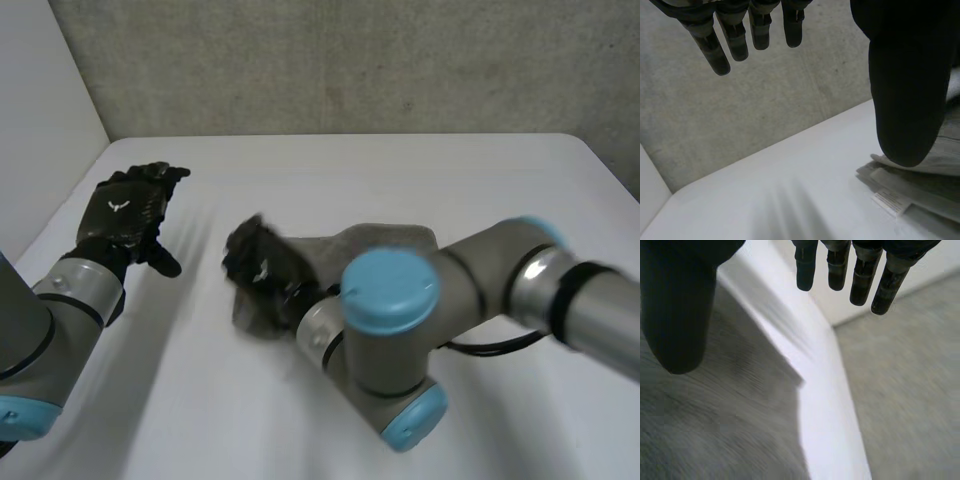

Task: Fold the laundry

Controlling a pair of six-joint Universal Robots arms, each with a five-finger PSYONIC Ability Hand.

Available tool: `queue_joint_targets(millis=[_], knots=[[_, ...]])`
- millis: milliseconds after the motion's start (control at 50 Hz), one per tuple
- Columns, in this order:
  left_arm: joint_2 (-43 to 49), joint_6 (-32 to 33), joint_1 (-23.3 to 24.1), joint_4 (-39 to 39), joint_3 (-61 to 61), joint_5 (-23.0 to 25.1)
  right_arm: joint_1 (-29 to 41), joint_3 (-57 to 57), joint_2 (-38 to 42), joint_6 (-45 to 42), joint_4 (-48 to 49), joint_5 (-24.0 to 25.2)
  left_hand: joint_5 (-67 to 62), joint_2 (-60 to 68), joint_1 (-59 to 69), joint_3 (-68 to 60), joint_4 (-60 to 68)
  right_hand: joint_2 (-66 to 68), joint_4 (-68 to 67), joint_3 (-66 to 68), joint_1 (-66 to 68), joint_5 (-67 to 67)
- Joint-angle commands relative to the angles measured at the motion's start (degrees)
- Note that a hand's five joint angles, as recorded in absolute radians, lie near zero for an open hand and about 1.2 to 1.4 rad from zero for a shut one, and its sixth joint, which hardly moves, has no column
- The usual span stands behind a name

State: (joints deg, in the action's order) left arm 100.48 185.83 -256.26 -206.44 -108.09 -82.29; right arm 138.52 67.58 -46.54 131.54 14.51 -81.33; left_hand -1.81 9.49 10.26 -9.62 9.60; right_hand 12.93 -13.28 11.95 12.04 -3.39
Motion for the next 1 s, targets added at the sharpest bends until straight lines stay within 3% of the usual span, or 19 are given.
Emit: queue_joint_targets(millis=[20,120,220,360,440,480,500,520,540,580,600,620,640,780,880,1000], knots=[[0.1,0.0,3.5,0.0,0.7,0.2,-9.3,11.1,-14.3,20.3,-0.3,-2.7,1.8,0.6,-0.2,-0.4,0.4,-2.9,3.3,-2.0,-2.0,3.4],[2.7,0.0,9.0,0.2,3.5,0.3,-15.4,17.4,-16.2,28.9,-1.8,-2.5,0.8,1.6,0.8,-1.4,1.5,-2.9,3.3,-2.0,-2.0,3.4],[8.6,0.2,15.0,0.9,8.2,-0.2,-20.8,22.3,-18.1,30.2,-4.4,-2.3,0.3,2.1,1.3,-1.9,2.0,-2.9,3.3,-2.0,-2.0,3.4],[19.3,6.6,17.0,2.4,16.4,-2.3,-27.2,28.4,-17.6,30.7,-3.9,-1.5,-0.3,2.6,1.8,-2.4,2.5,-0.2,0.5,0.8,0.7,0.6],[25.1,12.6,17.0,3.9,21.0,-8.1,-27.8,28.7,-16.0,31.0,-3.0,-0.2,-0.1,2.4,1.6,-2.3,2.3,3.2,-2.9,4.2,4.1,-2.8],[26.3,13.8,17.0,4.1,21.8,-9.6,-28.0,28.8,-14.0,31.1,-1.5,0.8,0.2,2.1,1.3,-1.9,2.0,15.9,-15.6,16.9,16.8,-15.5],[27.0,14.3,17.0,4.1,22.1,-10.5,-28.0,28.8,-14.0,31.1,-1.5,0.8,0.4,1.9,1.1,-1.8,1.8,16.0,-15.6,17.0,16.9,-15.5],[27.0,14.3,17.0,4.1,22.1,-10.5,-28.0,29.1,-13.3,31.0,-0.6,1.1,0.4,1.9,1.1,-1.8,1.8,24.3,-24.0,25.3,25.2,-23.9],[27.1,14.2,17.0,4.1,22.0,-10.8,-28.0,29.1,-13.3,31.0,-0.6,1.1,0.6,1.7,1.0,-1.6,1.6,24.4,-24.1,25.4,25.3,-23.9],[27.1,14.1,17.0,4.1,21.9,-10.9,-28.1,29.3,-12.2,31.1,1.4,1.2,0.6,1.7,1.0,-1.6,1.6,46.0,-45.6,47.0,46.9,-45.5],[26.9,13.9,17.0,4.2,21.4,-10.9,-28.1,29.3,-12.2,31.1,1.4,1.2,0.6,1.7,1.0,-1.6,1.6,46.1,-45.8,47.1,47.0,-45.6],[26.9,13.9,17.0,4.2,21.4,-10.9,-28.2,29.2,-11.7,31.1,2.1,1.2,0.6,1.7,1.0,-1.6,1.6,62.3,-61.9,63.2,63.1,-61.8],[26.4,13.9,17.1,4.4,21.2,-11.0,-28.4,29.3,-11.6,31.1,2.8,1.2,0.6,1.7,1.0,-1.6,1.6,67.0,-66.7,68.0,67.9,-66.6],[15.8,13.9,17.5,4.5,17.3,-10.8,-28.0,27.5,-14.5,29.7,4.4,0.6,1.1,1.2,0.5,-1.1,1.1,67.1,-66.7,68.0,68.0,-66.6],[10.3,13.9,16.9,4.6,16.4,-11.0,-26.5,20.3,-17.4,29.6,2.7,0.4,1.1,1.2,0.5,-1.1,1.1,67.1,-66.7,68.0,68.0,-66.6],[6.4,14.0,15.1,5.0,14.7,-11.1,-14.2,7.2,-12.2,28.4,-3.3,1.2,1.3,1.1,0.3,-0.9,1.0,67.1,-66.7,68.0,68.0,-66.6]])
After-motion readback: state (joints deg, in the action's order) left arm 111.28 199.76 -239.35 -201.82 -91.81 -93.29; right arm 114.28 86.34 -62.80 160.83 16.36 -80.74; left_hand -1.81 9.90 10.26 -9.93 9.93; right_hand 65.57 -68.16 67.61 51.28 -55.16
